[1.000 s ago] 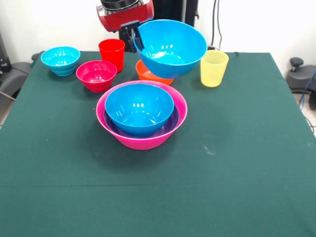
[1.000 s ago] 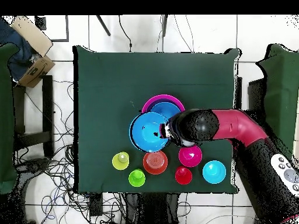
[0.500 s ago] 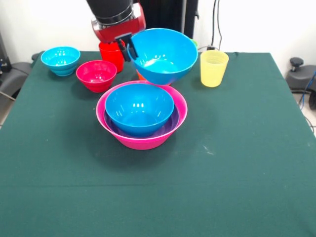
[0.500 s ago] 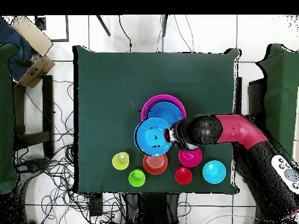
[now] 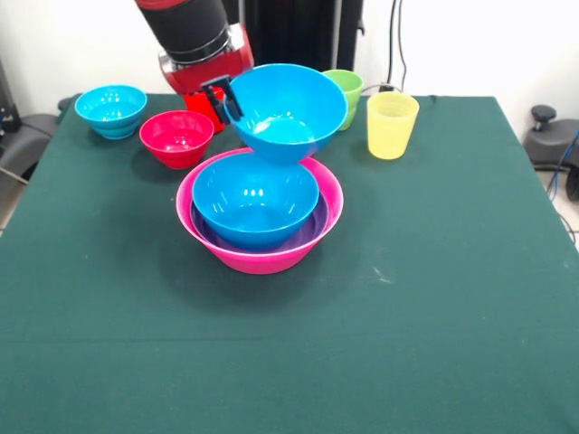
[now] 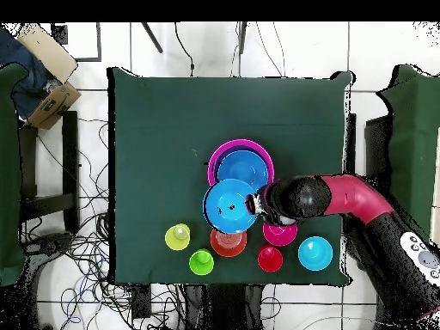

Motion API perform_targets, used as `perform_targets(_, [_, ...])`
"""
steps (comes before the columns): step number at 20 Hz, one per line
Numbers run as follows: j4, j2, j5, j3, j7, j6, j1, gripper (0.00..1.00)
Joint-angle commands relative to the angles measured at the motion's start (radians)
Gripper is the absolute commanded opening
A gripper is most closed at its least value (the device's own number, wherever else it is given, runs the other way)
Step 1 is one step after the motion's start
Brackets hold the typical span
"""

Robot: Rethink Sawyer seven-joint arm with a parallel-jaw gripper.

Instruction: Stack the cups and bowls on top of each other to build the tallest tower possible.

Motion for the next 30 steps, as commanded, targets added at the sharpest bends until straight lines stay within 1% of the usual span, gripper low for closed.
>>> perform_targets(1, [-0.04, 0.041, -0.092, 0.069, -0.302, -0.062, 0.01, 0.0])
perform_targets(6, [-0.018, 0.067, -0.116, 0.115, -0.328, -0.12, -0.034, 0.0])
perform_targets(10, [0.019, 0.116, -0.151, 0.16, -0.333, -0.224, -0.087, 0.0])
perform_targets(12, [0.026, 0.121, -0.148, 0.177, -0.338, -0.214, -0.102, 0.0])
perform_targets(15, [-0.012, 0.126, -0.133, 0.191, -0.334, -0.177, -0.085, 0.0])
perform_targets(19, [-0.125, 0.161, -0.131, 0.167, -0.354, -0.108, -0.027, 0.0])
perform_targets(20, [-0.144, 0.168, -0.129, 0.167, -0.369, -0.093, -0.022, 0.0])
perform_targets(23, [-0.183, 0.188, -0.142, 0.159, -0.399, -0.083, -0.014, 0.0])
perform_targets(30, [-0.213, 0.214, -0.169, 0.137, -0.422, -0.104, -0.01, 0.0])
